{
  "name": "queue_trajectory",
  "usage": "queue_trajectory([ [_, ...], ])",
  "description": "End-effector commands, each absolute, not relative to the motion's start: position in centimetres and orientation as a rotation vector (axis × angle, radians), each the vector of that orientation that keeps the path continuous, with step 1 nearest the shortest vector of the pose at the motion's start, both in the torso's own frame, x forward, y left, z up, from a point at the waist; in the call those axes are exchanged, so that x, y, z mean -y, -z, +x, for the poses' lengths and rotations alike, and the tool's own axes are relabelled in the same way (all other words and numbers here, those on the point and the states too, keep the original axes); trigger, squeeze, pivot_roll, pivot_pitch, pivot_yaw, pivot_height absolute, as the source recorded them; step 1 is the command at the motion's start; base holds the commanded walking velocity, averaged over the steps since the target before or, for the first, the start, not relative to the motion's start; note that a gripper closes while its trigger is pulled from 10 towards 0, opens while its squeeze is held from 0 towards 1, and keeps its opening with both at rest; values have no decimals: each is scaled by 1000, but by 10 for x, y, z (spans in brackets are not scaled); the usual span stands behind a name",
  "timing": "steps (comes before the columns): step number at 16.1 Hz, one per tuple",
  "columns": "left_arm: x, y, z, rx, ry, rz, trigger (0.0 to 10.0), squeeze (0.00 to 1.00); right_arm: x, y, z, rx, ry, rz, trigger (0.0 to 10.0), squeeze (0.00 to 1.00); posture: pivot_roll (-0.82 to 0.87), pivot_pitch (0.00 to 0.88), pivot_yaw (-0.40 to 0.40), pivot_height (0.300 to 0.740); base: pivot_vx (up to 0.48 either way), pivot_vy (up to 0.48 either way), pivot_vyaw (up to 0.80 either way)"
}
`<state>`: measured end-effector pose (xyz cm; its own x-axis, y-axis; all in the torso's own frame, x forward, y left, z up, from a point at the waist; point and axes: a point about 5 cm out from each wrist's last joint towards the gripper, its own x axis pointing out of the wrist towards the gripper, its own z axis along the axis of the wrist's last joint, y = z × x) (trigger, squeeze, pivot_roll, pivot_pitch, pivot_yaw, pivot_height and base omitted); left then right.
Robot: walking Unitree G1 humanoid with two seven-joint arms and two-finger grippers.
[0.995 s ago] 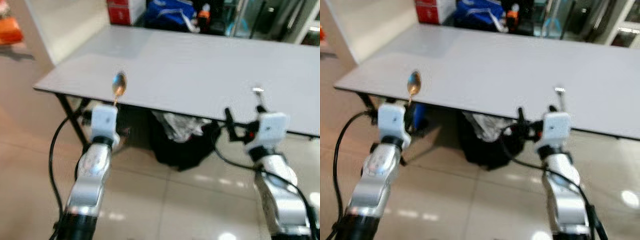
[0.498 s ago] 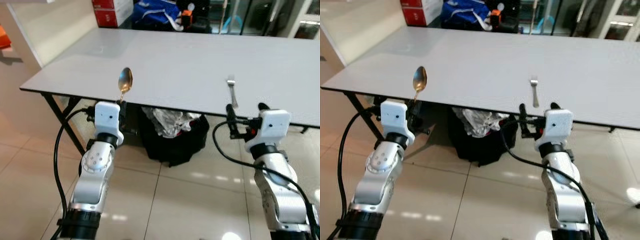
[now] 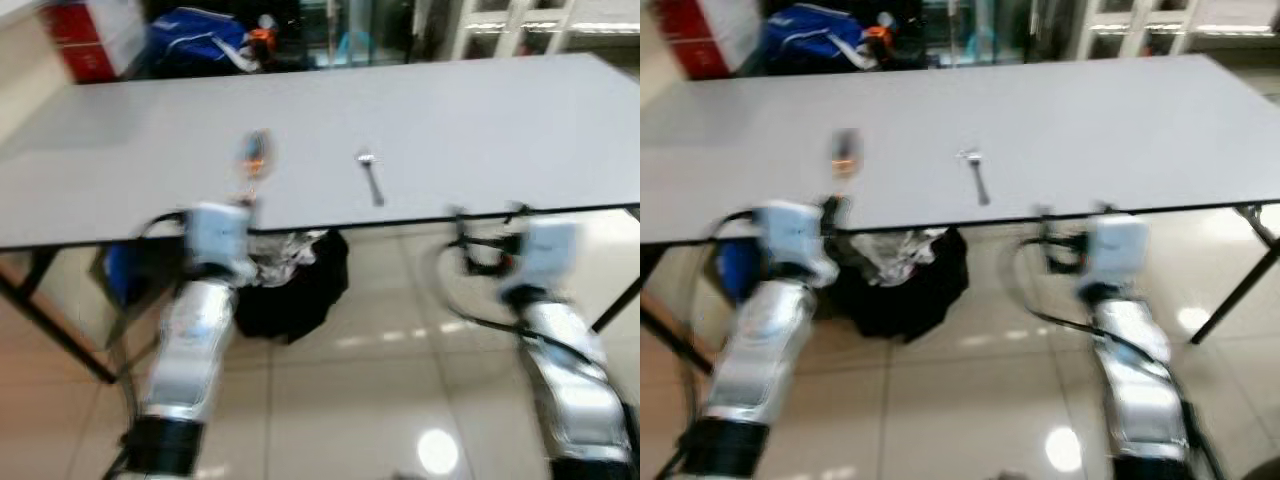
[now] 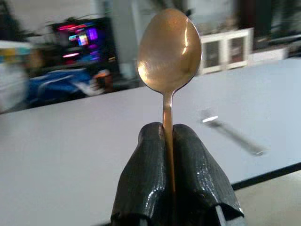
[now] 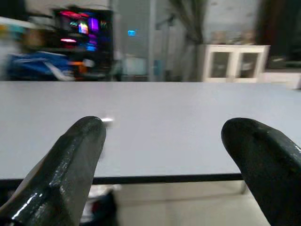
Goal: Setting the table
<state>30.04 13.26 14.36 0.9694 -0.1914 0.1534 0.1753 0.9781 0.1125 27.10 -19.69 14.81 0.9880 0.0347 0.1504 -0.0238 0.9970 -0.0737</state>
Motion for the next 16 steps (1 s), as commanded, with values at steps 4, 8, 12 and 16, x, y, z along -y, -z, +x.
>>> queue_trajectory([
  [4, -153, -149, 304, 176, 142, 139, 10000, 0, 176, -159, 276, 195, -85, -45, 10000, 0, -2, 24, 25, 740, 390, 0, 0],
  [8, -154, -156, 299, 186, 153, 177, 10000, 0, 172, -158, 274, 187, -112, -45, 10000, 0, -1, 32, 13, 740, 393, 0, 0],
  [12, -158, -156, 293, 161, 128, 197, 10000, 0, 169, -159, 270, 175, -170, -47, 10000, 0, 1, 41, 5, 740, 380, 0, 0],
  [16, -169, -144, 283, 78, 64, 215, 10000, 0, 162, -153, 267, 137, -236, -28, 10000, 0, 14, 35, -16, 740, 234, 0, 0],
])
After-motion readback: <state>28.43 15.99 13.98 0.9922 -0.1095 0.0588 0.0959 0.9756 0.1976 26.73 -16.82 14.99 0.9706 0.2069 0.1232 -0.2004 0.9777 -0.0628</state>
